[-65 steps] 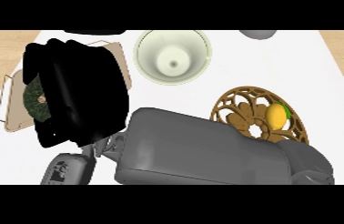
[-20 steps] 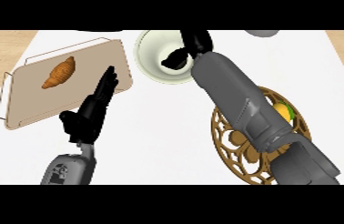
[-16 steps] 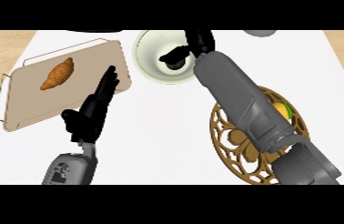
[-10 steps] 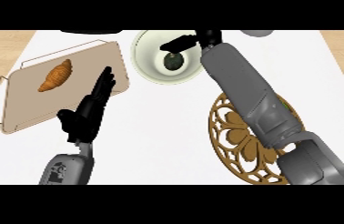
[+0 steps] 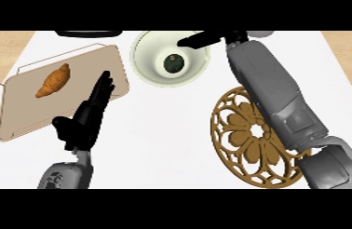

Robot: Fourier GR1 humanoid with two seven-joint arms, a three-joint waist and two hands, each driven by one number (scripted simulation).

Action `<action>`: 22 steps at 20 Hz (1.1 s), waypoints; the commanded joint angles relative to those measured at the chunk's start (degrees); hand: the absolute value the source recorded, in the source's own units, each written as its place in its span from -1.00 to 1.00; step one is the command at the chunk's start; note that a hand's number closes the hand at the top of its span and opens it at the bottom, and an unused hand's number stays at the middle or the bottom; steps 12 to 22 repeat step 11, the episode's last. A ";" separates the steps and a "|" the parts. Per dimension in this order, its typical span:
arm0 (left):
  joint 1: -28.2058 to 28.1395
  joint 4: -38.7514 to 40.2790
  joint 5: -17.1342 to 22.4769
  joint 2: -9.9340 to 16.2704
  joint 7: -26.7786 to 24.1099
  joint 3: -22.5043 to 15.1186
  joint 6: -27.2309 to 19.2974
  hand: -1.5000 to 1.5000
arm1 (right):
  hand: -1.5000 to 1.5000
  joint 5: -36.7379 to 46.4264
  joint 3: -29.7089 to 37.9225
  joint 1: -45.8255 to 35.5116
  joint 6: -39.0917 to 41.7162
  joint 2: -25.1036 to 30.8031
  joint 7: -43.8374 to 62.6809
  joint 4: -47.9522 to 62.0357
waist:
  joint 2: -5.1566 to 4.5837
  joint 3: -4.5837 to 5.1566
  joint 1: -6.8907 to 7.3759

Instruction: Pick the squash from the placemat and place it in the bowl

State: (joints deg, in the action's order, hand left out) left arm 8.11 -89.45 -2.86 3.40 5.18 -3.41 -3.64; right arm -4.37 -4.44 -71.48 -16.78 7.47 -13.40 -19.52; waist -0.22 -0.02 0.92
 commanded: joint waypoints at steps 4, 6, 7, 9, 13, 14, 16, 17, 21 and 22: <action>-0.22 -2.54 2.49 2.84 2.54 2.93 2.56 0.00 | -1.00 -1.45 1.43 7.32 9.24 2.94 -2.29 -6.55 | 0.30 0.01 -0.70; -0.83 0.01 -1.19 -1.52 0.53 -0.55 -1.42 0.00 | -1.00 -1.19 0.62 10.22 12.58 4.10 -1.76 -9.71 | 0.37 0.02 -1.18; 1.56 3.18 -0.17 -0.28 -1.65 1.26 0.15 0.00 | -1.00 -0.49 1.44 9.28 10.61 2.46 -3.98 -7.03 | 0.05 0.02 -0.52; -2.14 -0.43 1.20 0.54 -0.04 1.25 1.64 0.00 | -1.00 0.30 -0.16 14.00 11.57 2.83 -1.73 -12.54 | 0.33 0.02 -0.91; 1.61 1.30 -2.04 -1.96 0.62 -0.57 -1.70 0.00 | -1.00 0.64 1.04 13.82 11.10 2.34 -3.22 -11.70 | 0.16 0.02 -0.68; 1.61 1.30 -2.04 -1.96 0.62 -0.57 -1.70 0.00 | -1.00 0.64 1.04 13.82 11.10 2.34 -3.22 -11.70 | 0.16 0.02 -0.68; 1.61 1.30 -2.04 -1.96 0.62 -0.57 -1.70 0.00 | -1.00 0.64 1.04 13.82 11.10 2.34 -3.22 -11.70 | 0.16 0.02 -0.68; 1.61 1.30 -2.04 -1.96 0.62 -0.57 -1.70 0.00 | -1.00 0.64 1.04 13.82 11.10 2.34 -3.22 -11.70 | 0.16 0.02 -0.68; 1.61 1.30 -2.04 -1.96 0.62 -0.57 -1.70 0.00 | -1.00 0.64 1.04 13.82 11.10 2.34 -3.22 -11.70 | 0.16 0.02 -0.68; 1.61 1.30 -2.04 -1.96 0.62 -0.57 -1.70 0.00 | -1.00 0.64 1.04 13.82 11.10 2.34 -3.22 -11.70 | 0.16 0.02 -0.68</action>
